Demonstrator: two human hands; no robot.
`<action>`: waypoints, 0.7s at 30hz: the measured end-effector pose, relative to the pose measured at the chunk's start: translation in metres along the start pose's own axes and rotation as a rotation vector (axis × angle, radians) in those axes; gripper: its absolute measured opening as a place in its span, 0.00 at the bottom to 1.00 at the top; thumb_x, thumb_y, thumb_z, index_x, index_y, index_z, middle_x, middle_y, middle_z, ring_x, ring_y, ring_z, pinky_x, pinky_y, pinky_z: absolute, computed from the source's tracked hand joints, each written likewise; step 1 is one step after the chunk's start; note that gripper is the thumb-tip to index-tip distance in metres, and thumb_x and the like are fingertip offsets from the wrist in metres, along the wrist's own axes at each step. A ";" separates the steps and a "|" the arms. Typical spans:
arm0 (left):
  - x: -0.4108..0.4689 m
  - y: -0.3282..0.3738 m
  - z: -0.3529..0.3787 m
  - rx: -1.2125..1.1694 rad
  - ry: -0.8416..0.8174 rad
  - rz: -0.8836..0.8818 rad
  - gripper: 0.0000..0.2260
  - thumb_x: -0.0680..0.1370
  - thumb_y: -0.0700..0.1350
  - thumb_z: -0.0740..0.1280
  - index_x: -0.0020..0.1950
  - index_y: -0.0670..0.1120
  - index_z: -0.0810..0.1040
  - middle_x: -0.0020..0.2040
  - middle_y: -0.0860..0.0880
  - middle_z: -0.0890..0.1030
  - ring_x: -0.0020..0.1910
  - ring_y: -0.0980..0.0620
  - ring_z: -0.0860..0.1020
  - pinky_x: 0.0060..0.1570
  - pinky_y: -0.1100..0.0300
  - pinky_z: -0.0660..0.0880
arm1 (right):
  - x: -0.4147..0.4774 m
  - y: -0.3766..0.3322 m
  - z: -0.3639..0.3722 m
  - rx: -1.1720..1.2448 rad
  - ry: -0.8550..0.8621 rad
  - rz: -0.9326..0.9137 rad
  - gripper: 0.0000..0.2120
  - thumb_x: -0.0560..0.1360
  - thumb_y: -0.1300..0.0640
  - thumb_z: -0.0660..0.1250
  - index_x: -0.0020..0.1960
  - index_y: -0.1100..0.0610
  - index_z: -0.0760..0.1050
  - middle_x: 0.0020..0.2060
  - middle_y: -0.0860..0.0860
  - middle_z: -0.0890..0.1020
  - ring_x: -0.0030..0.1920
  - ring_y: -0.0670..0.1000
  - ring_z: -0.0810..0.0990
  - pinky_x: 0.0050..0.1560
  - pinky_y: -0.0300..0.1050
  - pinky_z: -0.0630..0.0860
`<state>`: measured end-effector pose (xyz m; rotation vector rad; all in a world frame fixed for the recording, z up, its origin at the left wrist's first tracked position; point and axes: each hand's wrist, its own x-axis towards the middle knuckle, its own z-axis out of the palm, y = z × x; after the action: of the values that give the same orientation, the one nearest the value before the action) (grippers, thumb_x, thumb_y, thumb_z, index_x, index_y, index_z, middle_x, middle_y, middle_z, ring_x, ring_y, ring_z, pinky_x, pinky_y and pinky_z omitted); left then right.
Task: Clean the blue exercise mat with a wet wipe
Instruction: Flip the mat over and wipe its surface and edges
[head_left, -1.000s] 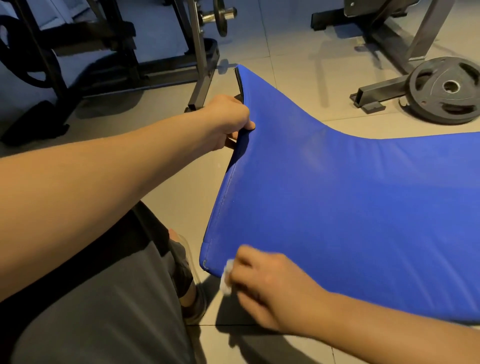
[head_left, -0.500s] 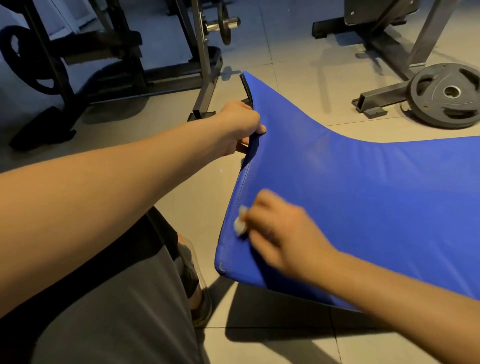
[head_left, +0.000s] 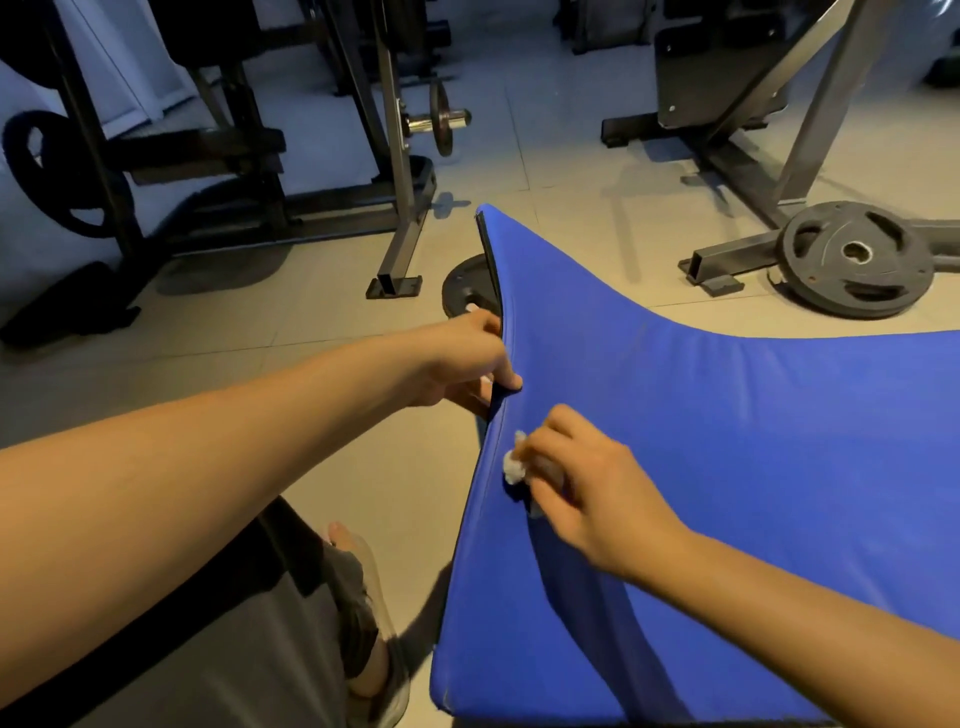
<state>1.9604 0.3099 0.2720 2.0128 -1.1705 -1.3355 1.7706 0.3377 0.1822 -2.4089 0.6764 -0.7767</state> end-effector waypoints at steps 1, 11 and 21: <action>0.001 -0.003 0.000 0.007 -0.002 -0.003 0.20 0.79 0.33 0.68 0.67 0.49 0.69 0.57 0.43 0.80 0.51 0.43 0.83 0.42 0.52 0.84 | -0.003 -0.002 0.002 -0.016 -0.065 -0.015 0.06 0.79 0.58 0.65 0.51 0.47 0.74 0.48 0.41 0.67 0.39 0.46 0.72 0.39 0.36 0.70; 0.025 -0.002 0.006 -0.164 0.117 0.101 0.08 0.78 0.38 0.73 0.45 0.42 0.74 0.45 0.41 0.83 0.36 0.50 0.84 0.31 0.60 0.79 | 0.001 -0.025 -0.001 -0.047 -0.172 0.244 0.06 0.80 0.60 0.63 0.52 0.49 0.75 0.52 0.40 0.66 0.44 0.42 0.73 0.41 0.33 0.69; -0.013 -0.001 -0.002 0.071 -0.151 0.357 0.42 0.75 0.35 0.75 0.79 0.57 0.57 0.53 0.40 0.79 0.47 0.45 0.85 0.42 0.51 0.85 | 0.039 -0.021 -0.074 0.169 0.421 0.507 0.09 0.78 0.56 0.71 0.44 0.41 0.80 0.50 0.48 0.83 0.48 0.46 0.83 0.48 0.41 0.77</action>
<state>1.9599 0.3207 0.2785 1.6672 -1.5790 -1.2930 1.7571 0.3070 0.2615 -1.8120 1.2666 -1.0685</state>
